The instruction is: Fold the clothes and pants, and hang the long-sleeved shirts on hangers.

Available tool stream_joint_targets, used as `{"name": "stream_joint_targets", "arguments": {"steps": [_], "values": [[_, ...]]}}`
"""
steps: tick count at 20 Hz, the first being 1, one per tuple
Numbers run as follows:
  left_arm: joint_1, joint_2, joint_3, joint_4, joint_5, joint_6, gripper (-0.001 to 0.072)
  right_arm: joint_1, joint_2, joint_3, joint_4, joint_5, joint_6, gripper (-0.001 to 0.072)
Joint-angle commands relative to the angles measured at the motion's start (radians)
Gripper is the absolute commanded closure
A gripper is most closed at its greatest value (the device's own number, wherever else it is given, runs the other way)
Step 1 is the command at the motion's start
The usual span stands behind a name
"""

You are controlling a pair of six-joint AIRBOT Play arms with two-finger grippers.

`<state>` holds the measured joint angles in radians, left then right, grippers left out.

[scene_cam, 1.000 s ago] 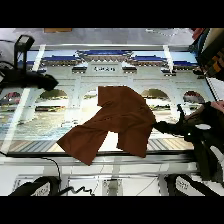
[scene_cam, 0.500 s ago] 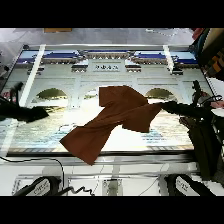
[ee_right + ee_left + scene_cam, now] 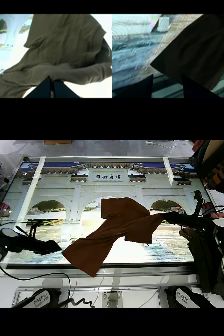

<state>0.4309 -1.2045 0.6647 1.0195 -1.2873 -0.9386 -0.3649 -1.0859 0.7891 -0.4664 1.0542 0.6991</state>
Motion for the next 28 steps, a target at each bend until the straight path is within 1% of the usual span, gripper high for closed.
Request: {"name": "stream_joint_targets", "arguments": {"steps": [1, 3, 5, 7, 9, 10, 16, 17, 18, 19, 28], "values": [[0.001, -0.069, -0.038, -0.082, 0.019, 0.122, 0.0293, 0.0, 0.001, 0.001, -0.002, 0.001, 0.007, 0.07], [0.001, -0.116, -0.038, -0.108, 0.06, 0.182, 0.0293, 0.0, 0.001, 0.002, -0.002, 0.001, 0.01, 0.0701], [0.001, -0.156, -0.038, -0.108, 0.105, 0.224, 0.0293, 0.0, 0.001, 0.001, -0.002, 0.005, 0.035, 0.07], [0.001, -0.19, -0.038, -0.108, 0.11, 0.274, 0.0294, 0.0, 0.001, 0.001, -0.002, 0.008, 0.045, 0.07], [0.001, -0.208, -0.038, -0.108, 0.11, 0.303, 0.0294, 0.0, 0.001, 0.002, -0.002, 0.008, 0.048, 0.0701], [0.001, -0.208, -0.037, -0.108, 0.108, 0.304, 0.0295, 0.0, 0.001, 0.002, -0.002, 0.009, 0.05, 0.07], [0.002, -0.206, 0.088, -0.104, -0.046, 0.295, 0.0287, 0.0, 0.001, 0.001, -0.006, 0.009, 0.051, 0.07], [0.002, -0.206, 0.096, -0.104, -0.047, 0.283, 0.0266, 0.0, 0.001, 0.001, -0.006, 0.009, 0.051, 0.07], [0.002, -0.206, 0.098, -0.105, -0.047, 0.28, 0.0198, 0.0, 0.001, 0.001, -0.006, 0.009, 0.051, 0.0701], [0.002, -0.206, 0.098, -0.105, -0.049, 0.281, 0.0169, 0.0, 0.001, 0.001, -0.007, 0.009, 0.051, 0.07], [0.002, -0.203, 0.115, -0.072, -0.071, 0.281, 0.017, 0.0, 0.001, 0.001, -0.01, 0.008, 0.051, 0.07]]}}
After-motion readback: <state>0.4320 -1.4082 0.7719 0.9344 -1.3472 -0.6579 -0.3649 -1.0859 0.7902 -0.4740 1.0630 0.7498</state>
